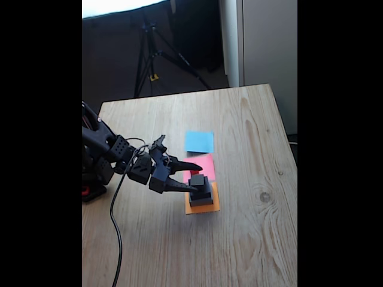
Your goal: Tower of hanoi
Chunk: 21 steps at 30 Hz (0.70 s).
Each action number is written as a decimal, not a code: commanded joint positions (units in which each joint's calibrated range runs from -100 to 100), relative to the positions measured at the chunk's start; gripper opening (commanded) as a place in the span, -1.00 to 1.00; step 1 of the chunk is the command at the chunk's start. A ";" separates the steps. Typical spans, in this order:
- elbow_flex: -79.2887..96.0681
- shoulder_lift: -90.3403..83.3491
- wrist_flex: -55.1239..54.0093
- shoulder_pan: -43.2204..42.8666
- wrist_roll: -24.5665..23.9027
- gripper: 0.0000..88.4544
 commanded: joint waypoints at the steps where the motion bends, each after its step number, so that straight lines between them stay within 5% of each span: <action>1: -0.31 -0.26 -1.39 -0.93 0.87 -0.41; 21: 0.14 1.55 -3.00 -1.93 0.87 -0.64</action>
